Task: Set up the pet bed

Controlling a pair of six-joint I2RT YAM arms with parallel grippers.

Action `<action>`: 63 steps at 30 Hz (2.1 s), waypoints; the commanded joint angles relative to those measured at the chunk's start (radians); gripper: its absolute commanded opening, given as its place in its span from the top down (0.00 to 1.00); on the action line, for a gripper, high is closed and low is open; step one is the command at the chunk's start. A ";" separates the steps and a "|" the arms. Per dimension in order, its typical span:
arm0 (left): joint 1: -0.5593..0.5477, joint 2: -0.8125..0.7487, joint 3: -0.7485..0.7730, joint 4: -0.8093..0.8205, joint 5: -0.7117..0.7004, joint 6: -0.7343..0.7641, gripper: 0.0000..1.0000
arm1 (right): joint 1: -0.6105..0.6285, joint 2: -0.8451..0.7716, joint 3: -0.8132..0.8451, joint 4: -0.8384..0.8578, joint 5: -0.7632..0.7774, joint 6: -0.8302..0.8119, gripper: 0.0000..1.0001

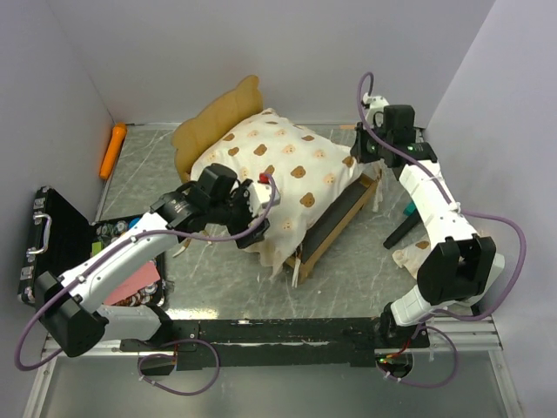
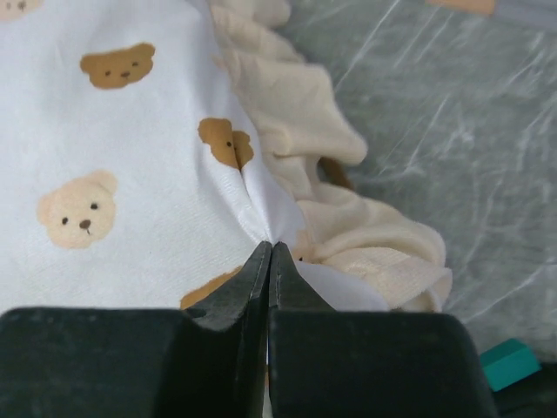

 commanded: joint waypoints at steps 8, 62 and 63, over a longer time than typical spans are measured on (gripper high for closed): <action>-0.252 0.010 -0.002 0.049 0.106 0.174 0.17 | -0.033 0.097 0.055 0.112 0.056 -0.012 1.00; -0.003 0.146 -0.255 0.840 -0.196 -0.077 0.99 | 0.683 -0.693 -0.695 -0.067 0.355 0.377 0.21; 0.025 0.132 -0.254 0.835 -0.178 -0.093 0.99 | 0.721 -0.685 -0.684 -0.093 0.410 0.411 0.22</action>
